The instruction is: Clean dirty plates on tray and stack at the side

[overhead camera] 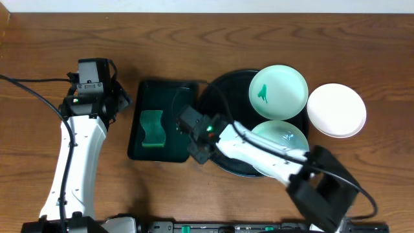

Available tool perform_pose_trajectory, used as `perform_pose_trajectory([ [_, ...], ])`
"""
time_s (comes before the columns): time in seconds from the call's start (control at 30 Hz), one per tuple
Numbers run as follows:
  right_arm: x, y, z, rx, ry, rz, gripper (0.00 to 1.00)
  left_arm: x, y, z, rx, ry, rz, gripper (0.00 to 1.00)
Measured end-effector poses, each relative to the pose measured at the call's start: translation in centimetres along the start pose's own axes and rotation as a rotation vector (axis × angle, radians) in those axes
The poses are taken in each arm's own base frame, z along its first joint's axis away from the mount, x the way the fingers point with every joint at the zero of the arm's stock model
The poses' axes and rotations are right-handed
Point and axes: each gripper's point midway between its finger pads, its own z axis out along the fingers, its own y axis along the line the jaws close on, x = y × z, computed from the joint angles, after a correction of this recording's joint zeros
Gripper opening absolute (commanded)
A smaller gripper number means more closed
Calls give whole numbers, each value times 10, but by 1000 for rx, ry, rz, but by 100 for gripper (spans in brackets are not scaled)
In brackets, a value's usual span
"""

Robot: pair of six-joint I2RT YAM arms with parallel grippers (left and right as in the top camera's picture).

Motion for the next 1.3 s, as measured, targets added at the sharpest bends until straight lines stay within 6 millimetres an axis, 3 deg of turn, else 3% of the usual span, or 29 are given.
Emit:
perform_pose_trajectory([
  [0.03,-3,-5,-11,8,-5,16,99,0,0,0,0,0,0,81],
  [0.23,-21,-58,-94,45,-136,162,99,0,0,0,0,0,0,80],
  [0.27,-18,-70,-105,52,-146,198,89,0,0,0,0,0,0,80],
  [0.33,-4,-94,-123,75,-134,265,53,0,0,0,0,0,0,80],
  [0.37,6,-105,-129,85,-118,302,45,0,0,0,0,0,0,80],
  [0.5,56,-150,-146,135,8,472,32,0,0,0,0,0,0,80],
  [0.6,91,-179,-154,159,98,608,31,0,0,0,0,0,0,80],
  [0.7,111,-204,-155,177,125,716,32,0,0,0,0,0,0,81],
  [0.83,139,-220,-143,183,180,825,34,0,0,0,0,0,0,80],
  [1.07,179,-211,-100,173,295,874,37,0,0,0,0,0,0,80],
  [1.3,198,-207,-73,185,320,912,34,0,0,0,0,0,0,80],
])
